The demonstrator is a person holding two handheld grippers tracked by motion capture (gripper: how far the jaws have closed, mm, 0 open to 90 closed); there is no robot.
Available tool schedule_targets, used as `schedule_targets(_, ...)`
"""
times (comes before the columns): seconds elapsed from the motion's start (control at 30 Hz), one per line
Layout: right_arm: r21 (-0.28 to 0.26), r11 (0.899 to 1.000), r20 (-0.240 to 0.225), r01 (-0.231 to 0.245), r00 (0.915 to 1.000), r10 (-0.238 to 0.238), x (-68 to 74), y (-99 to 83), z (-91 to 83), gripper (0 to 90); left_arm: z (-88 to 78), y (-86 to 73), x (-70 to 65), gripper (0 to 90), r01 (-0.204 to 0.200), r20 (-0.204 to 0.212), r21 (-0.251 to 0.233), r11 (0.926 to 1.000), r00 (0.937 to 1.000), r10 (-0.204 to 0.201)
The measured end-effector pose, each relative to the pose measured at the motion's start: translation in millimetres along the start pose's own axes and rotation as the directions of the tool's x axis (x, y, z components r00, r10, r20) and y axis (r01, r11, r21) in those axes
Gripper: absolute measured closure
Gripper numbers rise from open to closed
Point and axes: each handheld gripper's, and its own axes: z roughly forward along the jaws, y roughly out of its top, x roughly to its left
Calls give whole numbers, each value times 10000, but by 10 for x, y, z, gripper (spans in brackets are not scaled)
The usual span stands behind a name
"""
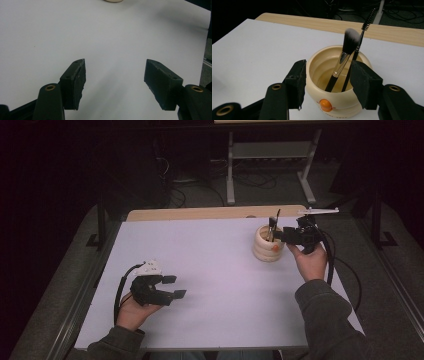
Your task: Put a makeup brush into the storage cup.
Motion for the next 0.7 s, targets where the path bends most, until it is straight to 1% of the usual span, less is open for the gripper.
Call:
schedule_targets(0.23,-91,9999,-145,106,9998,-108,6,-36,-16,437,-13,4,12,333,-46,-57,20,10000,10000,46)
schedule_targets(0.3,-98,10000,-191,-7,9998,6,15,-46,-25,430,-13,5,14,332,-21,-49,-14,10000,10000,21)
schedule_targets(0.37,-123,9999,-214,106,9997,-109,16,-61,-32,426,-13,0,13,330,15,-54,-11,10000,10000,-15)
schedule_targets(0.47,-57,10000,-235,75,9997,-76,34,-83,-38,420,-16,-9,17,329,-8,-58,3,10000,10000,8)
schedule_targets(0.57,-65,9997,-290,221,9993,-223,50,-112,-38,416,-28,-3,12,328,10,-79,-54,10000,10000,-10)
schedule_targets(0.7,-8,9996,-343,296,9990,-296,74,-138,-43,409,-33,-9,26,327,69,-93,-54,10000,9999,-70)
